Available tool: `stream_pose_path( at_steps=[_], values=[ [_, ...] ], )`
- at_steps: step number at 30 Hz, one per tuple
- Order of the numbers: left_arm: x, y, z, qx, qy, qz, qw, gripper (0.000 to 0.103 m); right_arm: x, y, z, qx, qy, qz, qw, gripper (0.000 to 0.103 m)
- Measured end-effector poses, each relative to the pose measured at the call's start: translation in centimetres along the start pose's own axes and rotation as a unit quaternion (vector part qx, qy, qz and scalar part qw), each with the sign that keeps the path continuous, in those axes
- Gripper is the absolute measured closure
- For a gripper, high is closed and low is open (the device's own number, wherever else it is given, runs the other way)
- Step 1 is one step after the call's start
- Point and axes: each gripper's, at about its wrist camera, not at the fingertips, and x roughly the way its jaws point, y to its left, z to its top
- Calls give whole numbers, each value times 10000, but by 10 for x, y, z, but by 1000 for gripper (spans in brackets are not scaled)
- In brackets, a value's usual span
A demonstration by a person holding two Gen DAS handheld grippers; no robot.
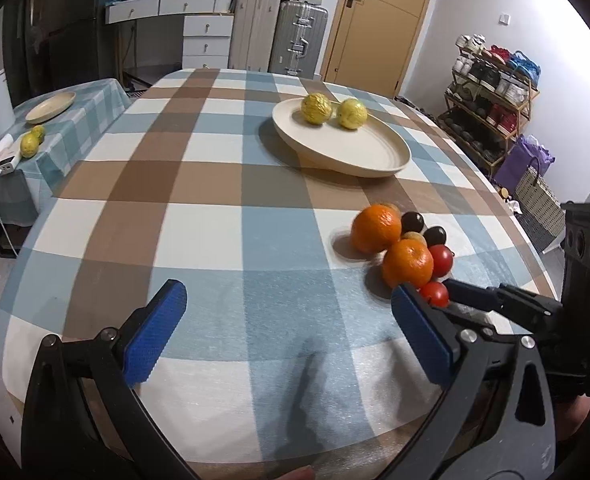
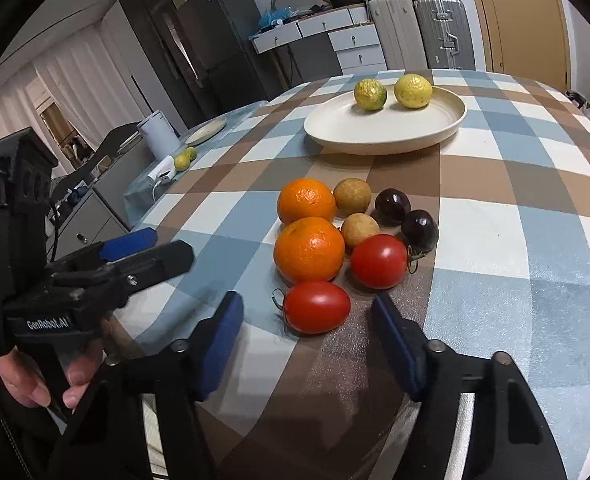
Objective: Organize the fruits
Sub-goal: 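Grasp the red tomato with the right gripper while the left gripper grasps an orange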
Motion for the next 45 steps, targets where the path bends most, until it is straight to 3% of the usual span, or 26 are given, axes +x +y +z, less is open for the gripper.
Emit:
stream_pose_path(
  at_steps=[2, 7, 18, 23, 30, 33, 40, 45],
  values=[
    [-2, 4, 1, -59, -20, 37, 10000, 1, 2, -2, 1, 8, 18, -9, 10000, 60],
    [-3, 8, 4, -106, -30, 124, 9999, 1, 2, -5, 1, 73, -44, 42, 10000, 68],
    [11, -3, 18, -58, 84, -38, 9999, 1, -20, -22, -6, 354, -365, 169, 9986, 68],
    [31, -11, 32, -59, 392, -383, 9985, 1, -35, -28, -6, 401, -631, 124, 9971, 68],
    [63, -22, 55, -168, 778, -833, 9933, 1, -50, -41, 1, 434, -860, 16, 9954, 68],
    [83, -25, 63, -298, 1116, -1031, 9879, 1, -52, -47, 4, 445, -904, -84, 9949, 68],
    [100, -31, 69, -409, 1292, -1316, 9820, 1, -59, -62, 11, 535, -1033, -89, 9932, 68],
    [106, -30, 70, -503, 1423, -1569, 9760, 17, -60, -67, 16, 563, -1055, -132, 9927, 68]
  ],
)
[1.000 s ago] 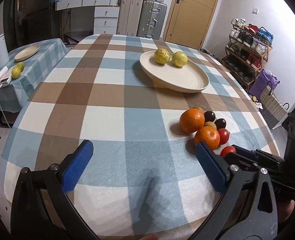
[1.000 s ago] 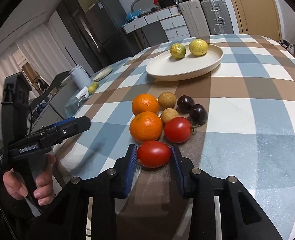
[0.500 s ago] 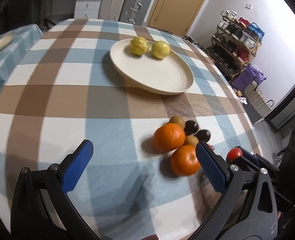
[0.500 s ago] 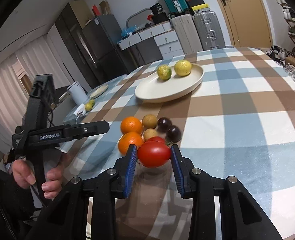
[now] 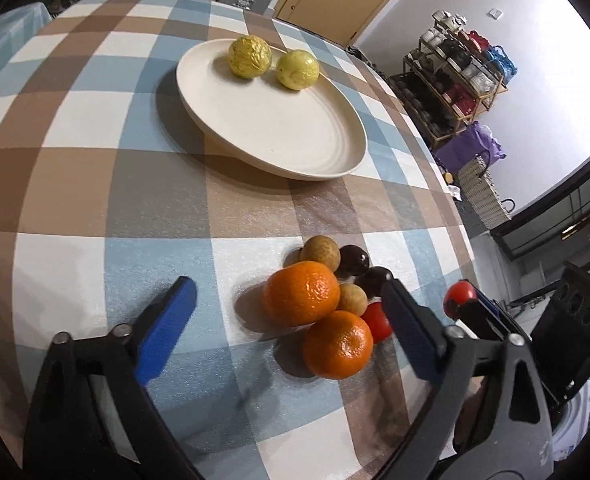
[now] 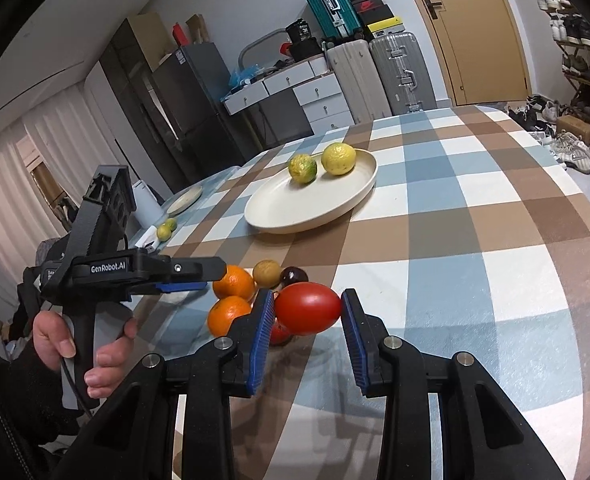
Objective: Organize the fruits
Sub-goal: 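Grasp the red tomato with the right gripper while the left gripper grasps an orange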
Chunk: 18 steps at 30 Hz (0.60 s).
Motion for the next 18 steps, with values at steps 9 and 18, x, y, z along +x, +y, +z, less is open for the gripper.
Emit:
stream_pose_path(
  at_steps=[9, 18],
  values=[
    [10, 2, 1, 1, 314, -441, 9985, 57, 3, 3, 7, -62, 16, 88, 9999, 68],
    [8, 8, -1, 9, 277, -479, 9985, 65, 5, 7, 9, -96, 84, 72, 9999, 68]
  ],
)
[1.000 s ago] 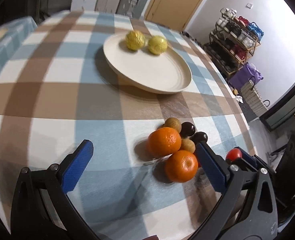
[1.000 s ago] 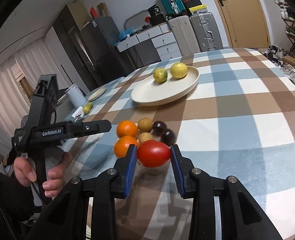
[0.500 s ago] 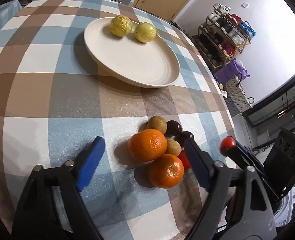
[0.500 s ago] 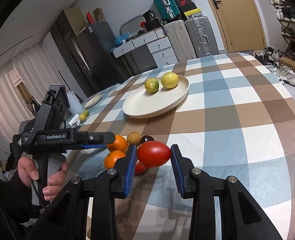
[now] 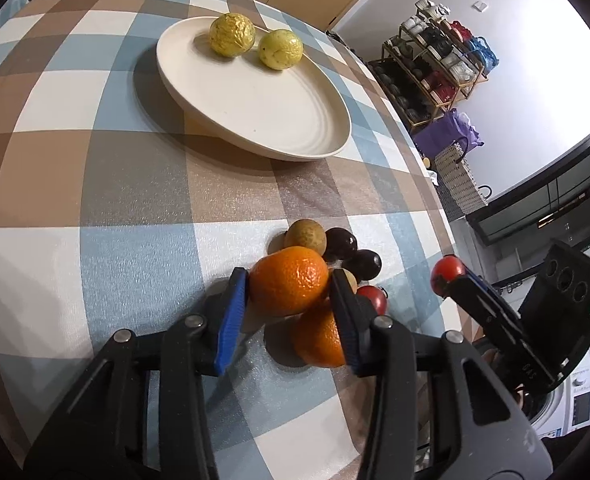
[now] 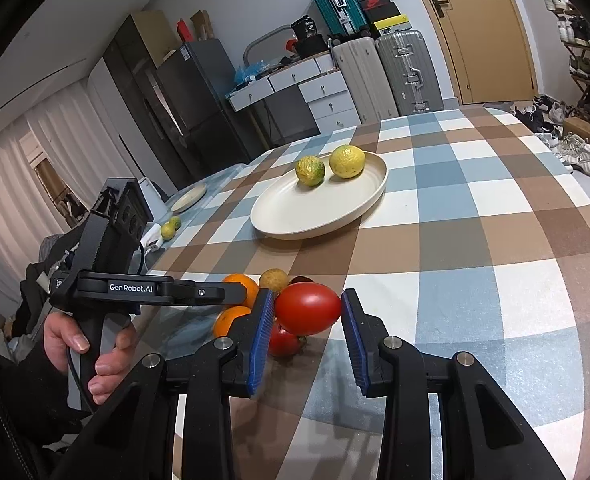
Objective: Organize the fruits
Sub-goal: 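Grasp the red tomato with the right gripper while the left gripper grasps an orange, then carry the tomato and orange onto the cream plate and release both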
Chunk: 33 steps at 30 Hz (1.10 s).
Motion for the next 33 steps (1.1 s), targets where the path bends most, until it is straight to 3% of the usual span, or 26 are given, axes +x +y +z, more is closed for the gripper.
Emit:
stream_pose_path(
  at_steps=[9, 17, 33],
  values=[
    [-23, -2, 3, 133, -283, 10, 9995, 65, 7, -2, 7, 95, 102, 57, 9999, 68],
    [-51, -11, 18, 295, -594, -220, 9976, 65, 15, 5, 24, 79, 155, 242, 9996, 68],
    [-72, 3, 98, 298, -1141, 33, 9930, 65, 56, 17, 97, -69, 213, 583, 9980, 68]
  ],
)
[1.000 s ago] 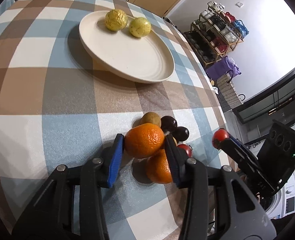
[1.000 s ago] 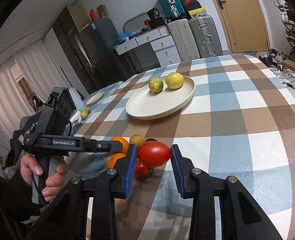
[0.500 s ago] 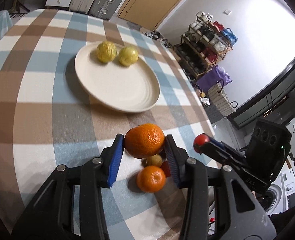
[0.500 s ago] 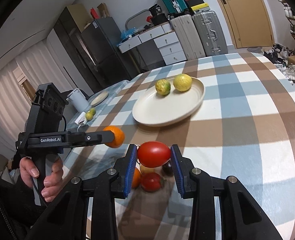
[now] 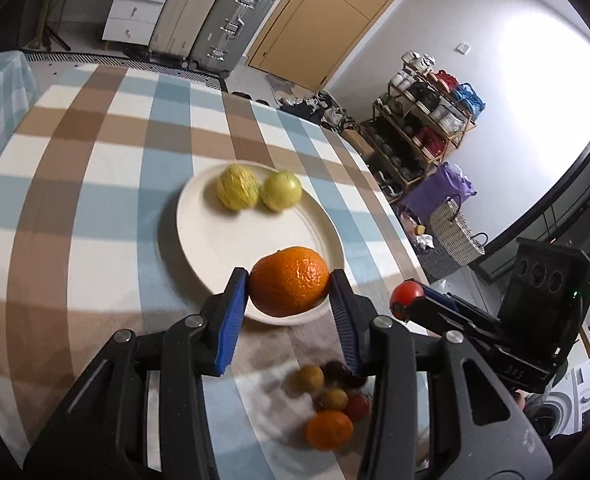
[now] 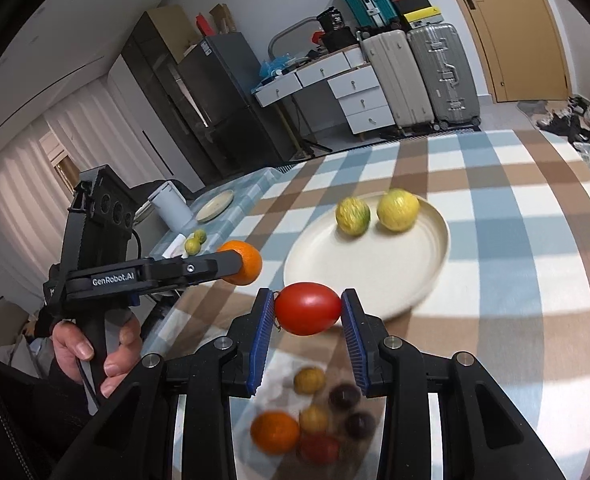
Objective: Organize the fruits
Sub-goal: 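Carry the tomato and orange onto the cream plate and release both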
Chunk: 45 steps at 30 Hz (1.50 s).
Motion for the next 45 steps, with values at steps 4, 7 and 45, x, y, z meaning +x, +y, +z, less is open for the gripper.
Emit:
stream_pose_path(
  at_steps=[4, 7, 45],
  values=[
    [14, 11, 24, 12, -28, 143, 9999, 65, 20, -1, 20, -38, 42, 40, 10000, 68],
    [26, 20, 38, -34, 10, 190, 9998, 65, 39, -4, 32, -54, 146, 77, 9998, 68],
    [121, 66, 92, -507, 733, -80, 9960, 64, 165, -17, 54, 528, 1217, 275, 9908, 48]
  ],
)
